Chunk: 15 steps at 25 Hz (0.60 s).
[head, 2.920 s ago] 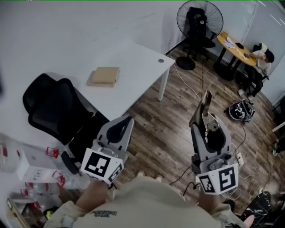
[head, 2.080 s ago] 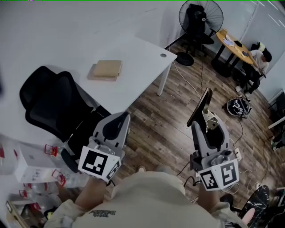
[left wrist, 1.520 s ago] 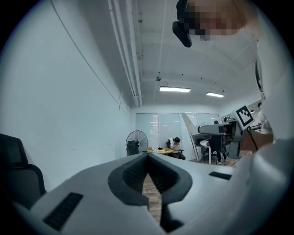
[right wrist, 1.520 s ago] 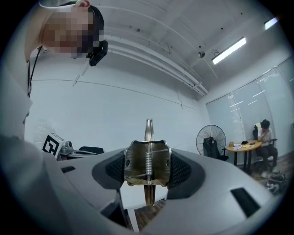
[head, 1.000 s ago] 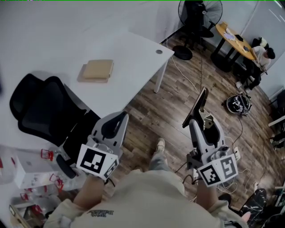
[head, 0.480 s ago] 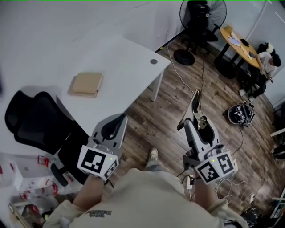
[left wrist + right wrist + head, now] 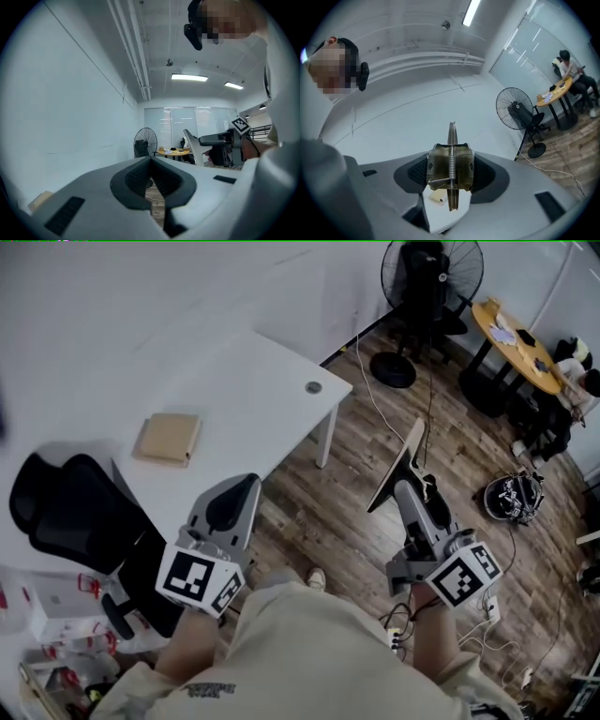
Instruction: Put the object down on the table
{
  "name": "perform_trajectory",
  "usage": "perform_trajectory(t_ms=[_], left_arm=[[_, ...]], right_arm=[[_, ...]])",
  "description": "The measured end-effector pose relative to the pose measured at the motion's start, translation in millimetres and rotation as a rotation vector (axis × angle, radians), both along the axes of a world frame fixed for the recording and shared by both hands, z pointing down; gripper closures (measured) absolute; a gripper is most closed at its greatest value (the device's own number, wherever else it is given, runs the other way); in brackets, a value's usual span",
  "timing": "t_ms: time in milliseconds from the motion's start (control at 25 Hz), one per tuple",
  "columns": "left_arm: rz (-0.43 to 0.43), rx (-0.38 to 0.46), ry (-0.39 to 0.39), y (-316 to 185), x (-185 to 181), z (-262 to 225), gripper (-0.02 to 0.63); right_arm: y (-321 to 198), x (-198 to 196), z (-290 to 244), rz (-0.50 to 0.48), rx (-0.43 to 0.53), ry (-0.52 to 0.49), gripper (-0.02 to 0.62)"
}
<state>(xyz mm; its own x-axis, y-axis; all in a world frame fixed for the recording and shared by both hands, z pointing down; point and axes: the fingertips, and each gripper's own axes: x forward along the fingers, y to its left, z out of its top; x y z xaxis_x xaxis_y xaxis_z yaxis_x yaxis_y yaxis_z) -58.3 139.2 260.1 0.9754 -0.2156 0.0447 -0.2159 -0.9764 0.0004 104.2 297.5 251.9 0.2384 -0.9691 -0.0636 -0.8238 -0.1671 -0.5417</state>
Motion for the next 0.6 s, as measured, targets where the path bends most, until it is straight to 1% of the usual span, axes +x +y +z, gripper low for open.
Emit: perform_trajectory(t_ms=[200,360,480,600], left_arm=[[-0.014,0.005,0.004,-15,25,1,0.584],[-0.009,0.009,-0.006,-29,41,8,0.584],[-0.011,0.005,-0.006,-35,49,15,0.584],[-0.013,0.004,0.003,-42,61,16,0.584]], right_arm=[[-15,22,3,-0.034,0.01,-0.024,0.359],[-34,35,12,-0.055,0.023,-0.088,0.359],[-43,43,15,-0.065,0.027,-0.114,0.359],[-53,59,20,-0.066,0.016,-0.138,0.359]])
